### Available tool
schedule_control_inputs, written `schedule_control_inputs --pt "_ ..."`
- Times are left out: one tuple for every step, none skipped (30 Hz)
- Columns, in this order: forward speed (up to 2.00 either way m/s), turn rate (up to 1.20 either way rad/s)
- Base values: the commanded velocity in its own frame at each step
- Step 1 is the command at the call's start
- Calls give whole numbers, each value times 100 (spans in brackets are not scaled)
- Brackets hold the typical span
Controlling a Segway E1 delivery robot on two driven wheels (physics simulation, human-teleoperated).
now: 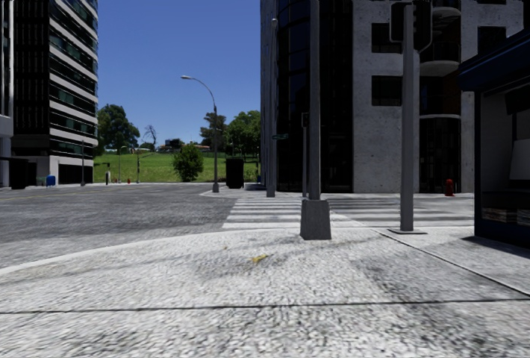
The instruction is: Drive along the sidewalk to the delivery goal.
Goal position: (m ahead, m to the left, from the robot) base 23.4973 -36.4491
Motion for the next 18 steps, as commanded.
schedule_control_inputs --pt "200 0" --pt "200 0" --pt "200 0" --pt "200 0" --pt "200 0" --pt "200 0" --pt "200 0" --pt "200 0" --pt "200 0" --pt "200 0" --pt "200 0" --pt "200 0" --pt "200 0" --pt "200 0" --pt "200 0" --pt "200 0" --pt "200 0" --pt "200 0"
